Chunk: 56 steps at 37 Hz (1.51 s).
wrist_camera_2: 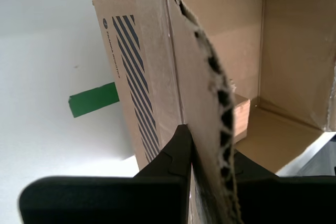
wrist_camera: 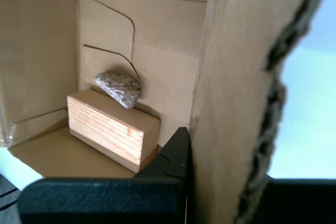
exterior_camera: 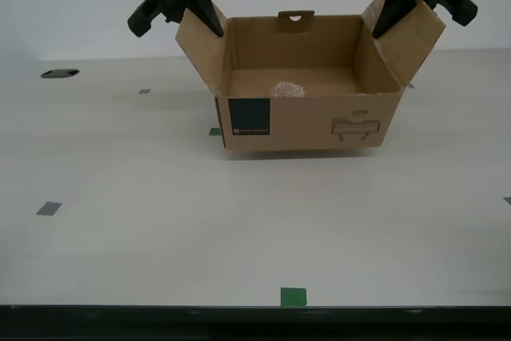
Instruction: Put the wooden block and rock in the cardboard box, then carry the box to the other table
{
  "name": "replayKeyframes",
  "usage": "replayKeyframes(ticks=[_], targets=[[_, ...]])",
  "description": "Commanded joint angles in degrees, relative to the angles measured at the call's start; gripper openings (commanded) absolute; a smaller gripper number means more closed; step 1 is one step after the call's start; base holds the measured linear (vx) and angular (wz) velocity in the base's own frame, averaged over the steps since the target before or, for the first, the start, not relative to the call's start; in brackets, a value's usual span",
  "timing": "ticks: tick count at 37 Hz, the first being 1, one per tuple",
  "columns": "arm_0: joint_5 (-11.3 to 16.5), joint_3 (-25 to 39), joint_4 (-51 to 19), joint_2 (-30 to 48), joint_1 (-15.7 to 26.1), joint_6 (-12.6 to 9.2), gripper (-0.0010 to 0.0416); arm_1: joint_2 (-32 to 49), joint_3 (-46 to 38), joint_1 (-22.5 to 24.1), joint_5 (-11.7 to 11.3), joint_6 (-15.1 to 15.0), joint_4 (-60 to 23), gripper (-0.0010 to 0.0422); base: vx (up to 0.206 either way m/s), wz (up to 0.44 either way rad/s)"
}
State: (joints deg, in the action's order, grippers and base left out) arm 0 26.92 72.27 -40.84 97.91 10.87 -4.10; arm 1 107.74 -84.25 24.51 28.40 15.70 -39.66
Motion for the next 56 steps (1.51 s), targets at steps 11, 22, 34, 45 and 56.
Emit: replayKeyframes(ticks=[11, 22, 34, 45, 56], targets=[[0.7, 0.0, -7.9, -7.9, 0.2, -0.9, -0.0001, -5.4, -0.1, 1.2, 1.1, -3.7, -7.4, -0.0001, 0.000, 0.000], [0.7, 0.0, -9.4, -10.3, 0.3, -1.1, -0.0001, -9.4, 0.0, 1.2, 1.1, -3.8, -9.4, -0.0001, 0.000, 0.000], [0.7, 0.0, -10.4, -10.3, 0.5, -1.3, -0.0001, -9.6, 0.0, 1.8, 1.0, -4.7, -10.8, -0.0001, 0.000, 0.000], [0.7, 0.0, -10.5, -10.5, 0.6, -1.3, -0.0001, -9.9, 0.0, 3.1, 0.9, -3.5, -11.0, -0.0001, 0.000, 0.000], [0.7, 0.0, -12.9, -10.6, 0.7, -1.3, -0.0001, -9.9, 0.0, 5.0, 0.7, -2.8, -10.8, -0.0001, 0.000, 0.000]])
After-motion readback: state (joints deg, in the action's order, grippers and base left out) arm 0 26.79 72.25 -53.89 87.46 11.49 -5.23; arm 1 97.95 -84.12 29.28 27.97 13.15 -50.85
